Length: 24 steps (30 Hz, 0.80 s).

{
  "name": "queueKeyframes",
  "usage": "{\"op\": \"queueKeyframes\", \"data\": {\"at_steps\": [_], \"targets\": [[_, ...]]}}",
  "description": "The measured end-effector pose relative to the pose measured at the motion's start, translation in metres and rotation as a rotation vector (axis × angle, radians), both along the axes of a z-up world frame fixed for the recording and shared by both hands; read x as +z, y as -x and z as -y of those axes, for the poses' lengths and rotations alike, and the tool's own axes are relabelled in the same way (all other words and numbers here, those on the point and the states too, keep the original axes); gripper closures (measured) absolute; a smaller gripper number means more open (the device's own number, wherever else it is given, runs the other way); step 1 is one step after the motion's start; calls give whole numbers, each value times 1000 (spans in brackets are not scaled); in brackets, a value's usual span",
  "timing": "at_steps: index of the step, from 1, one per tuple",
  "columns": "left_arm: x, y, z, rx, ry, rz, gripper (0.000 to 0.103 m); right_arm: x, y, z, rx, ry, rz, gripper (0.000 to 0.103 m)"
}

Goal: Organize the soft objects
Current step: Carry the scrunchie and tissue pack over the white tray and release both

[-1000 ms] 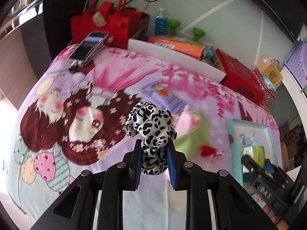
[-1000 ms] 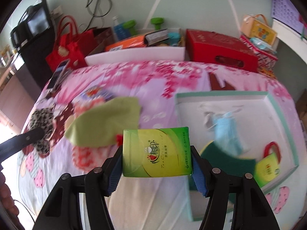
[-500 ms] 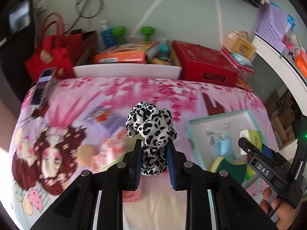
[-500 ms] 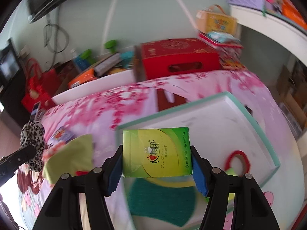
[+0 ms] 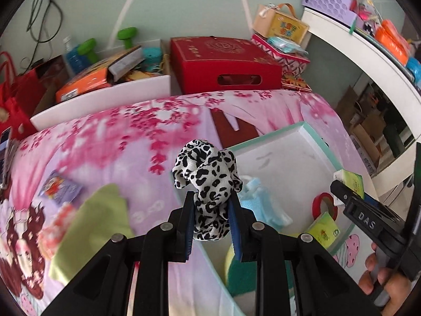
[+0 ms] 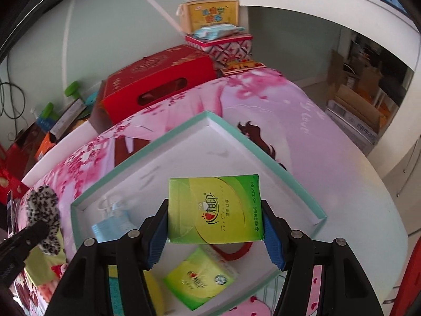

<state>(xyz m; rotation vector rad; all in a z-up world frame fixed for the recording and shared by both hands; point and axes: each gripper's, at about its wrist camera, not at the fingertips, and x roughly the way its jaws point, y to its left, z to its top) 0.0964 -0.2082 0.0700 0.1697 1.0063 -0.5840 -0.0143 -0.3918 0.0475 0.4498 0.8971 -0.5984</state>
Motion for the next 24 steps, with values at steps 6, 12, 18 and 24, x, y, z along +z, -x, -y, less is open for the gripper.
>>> {"op": "queueKeyframes", "data": {"at_steps": [6,12,18,24], "targets": [[-20,-5,19,-23,25,-16,78,-5,-3,3,13,-2,0,36],[-16,-7,17,-4,40,4,37,-7,-8,0,22,16,-13,20],[-18,-15,5,72,-18,29,15,-8,-7,-1,14,44,-34,0],[-26,-23,-7,152,-66,44,10,-10,-8,-2,20,46,-47,0]]}}
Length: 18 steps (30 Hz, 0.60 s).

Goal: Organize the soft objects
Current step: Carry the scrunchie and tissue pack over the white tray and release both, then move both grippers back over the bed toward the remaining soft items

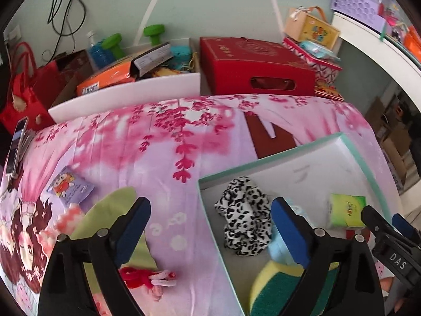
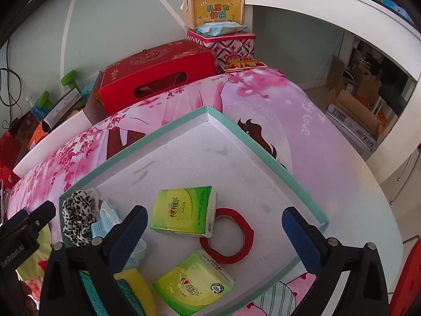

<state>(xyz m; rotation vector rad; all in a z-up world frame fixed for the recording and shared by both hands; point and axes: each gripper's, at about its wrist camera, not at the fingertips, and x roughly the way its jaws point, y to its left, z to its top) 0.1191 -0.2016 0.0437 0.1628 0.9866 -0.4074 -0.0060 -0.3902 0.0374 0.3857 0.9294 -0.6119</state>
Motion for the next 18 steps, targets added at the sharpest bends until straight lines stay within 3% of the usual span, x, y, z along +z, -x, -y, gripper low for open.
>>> {"op": "queueKeyframes", "data": {"at_steps": [10,18], "targets": [[2,5,0,-9,-28,0,10,-2,1,0,-4,-1,-22,0],[16,5,-24,28,-38,5,10,4,-2,-10,25,6,-21,0]]}}
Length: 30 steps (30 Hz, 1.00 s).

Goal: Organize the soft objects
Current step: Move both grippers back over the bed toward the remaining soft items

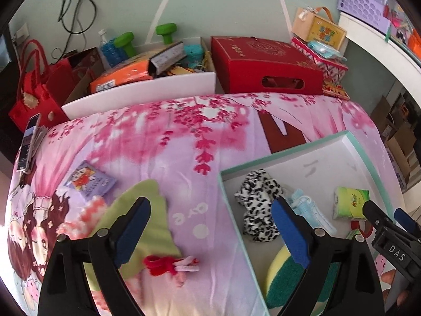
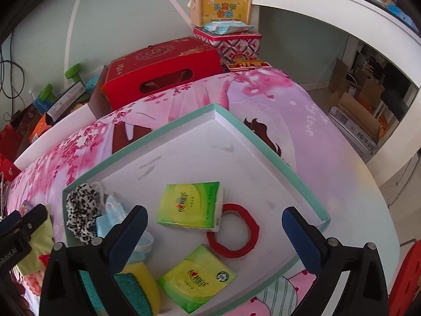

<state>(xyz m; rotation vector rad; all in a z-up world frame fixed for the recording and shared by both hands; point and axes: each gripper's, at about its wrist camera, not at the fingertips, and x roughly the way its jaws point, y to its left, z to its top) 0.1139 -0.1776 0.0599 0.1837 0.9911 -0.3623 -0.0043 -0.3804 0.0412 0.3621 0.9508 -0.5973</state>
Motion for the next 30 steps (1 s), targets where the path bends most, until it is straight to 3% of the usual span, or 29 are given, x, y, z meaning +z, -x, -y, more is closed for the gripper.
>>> {"op": "queueKeyframes", "data": {"at_steps": [6,14,20,24,30], "targets": [[20,-5,-45,81,37,23,10,13,-3,-15,30,28,16,0],[40,-10,-150,349,12,88,10,33,-16,-60,135,43,78,0],[35,-5,-224,523,-18,76,10,36,-34,-107,257,31,92,0],[28,0,-250,577,-11,48,10,36,-44,-140,340,5,104,0],[20,9,-253,553,29,10,10,30,-54,-181,450,-24,104,0]]}}
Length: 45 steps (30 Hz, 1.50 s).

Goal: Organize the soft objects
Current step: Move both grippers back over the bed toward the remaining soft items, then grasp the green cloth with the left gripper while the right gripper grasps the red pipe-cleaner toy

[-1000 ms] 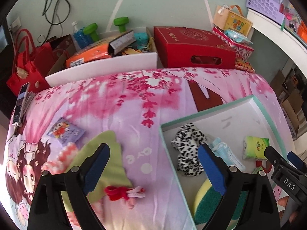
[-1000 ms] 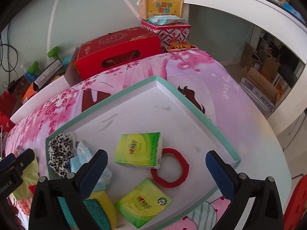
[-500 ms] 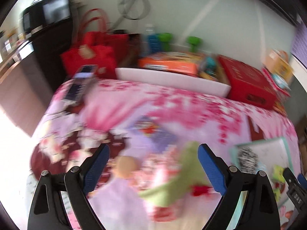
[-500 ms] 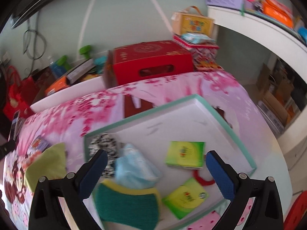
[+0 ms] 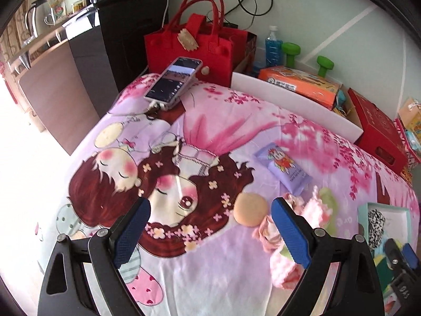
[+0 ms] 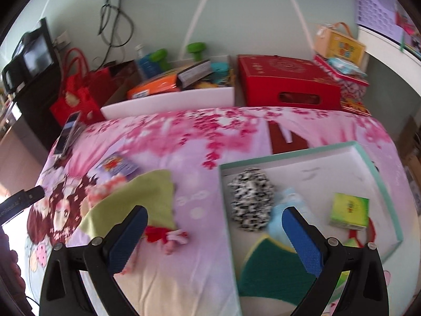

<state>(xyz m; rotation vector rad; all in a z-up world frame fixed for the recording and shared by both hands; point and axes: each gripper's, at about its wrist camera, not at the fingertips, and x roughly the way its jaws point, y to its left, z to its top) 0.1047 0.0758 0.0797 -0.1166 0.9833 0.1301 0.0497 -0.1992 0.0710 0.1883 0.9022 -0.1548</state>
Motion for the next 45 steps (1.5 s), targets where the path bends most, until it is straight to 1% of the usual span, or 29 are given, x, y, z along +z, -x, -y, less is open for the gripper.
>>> {"op": "queueKeyframes", "data": {"at_steps": [4,8,10,14,17,18,20,21,24,25,30,31,32,35,38,40,42,45], "targets": [[-9,6,3,-37,42,-23,10,-8,-4,-17,42,8,-12,0],[-19,9,2,-41,89,-46,10,-18,-6,-28,69,-3,-25,0],[-20,9,2,-32,87,-42,10,-20,-6,-30,78,-18,-21,0],[-22,8,6,-17,45,-37,10,-22,-6,-39,103,-32,18,0],[-24,7,8,-15,27,-42,10,-22,-6,-47,93,35,38,0],[-25,7,9,-15,23,-46,10,-22,-5,-51,95,76,48,0],[-24,7,11,-16,26,-42,10,-22,-5,-55,107,101,52,0],[-24,6,12,-21,35,-36,10,-23,-5,-55,116,97,53,0],[-24,5,14,-32,52,-20,10,-27,-5,-53,151,13,52,0],[-25,5,15,-35,55,-18,10,-29,-5,-54,157,-2,53,0],[-31,3,20,-62,68,-16,10,-37,-5,-56,181,-34,41,0],[-32,2,21,-65,72,-19,6,-40,-6,-56,184,-48,32,0],[-33,1,22,-68,81,-23,0,-42,-6,-56,183,-57,25,0],[-34,1,24,-82,96,-27,0,-49,-8,-56,186,-87,5,0],[-32,2,25,-103,111,-44,0,-53,-9,-56,187,-90,-11,1],[-32,3,26,-115,121,-61,0,-55,-9,-56,186,-88,-17,5],[-33,3,28,-130,131,-73,0,-57,-9,-56,186,-93,-24,6],[-33,4,34,-164,145,-78,0,-61,-10,-58,192,-86,-42,7]]}}
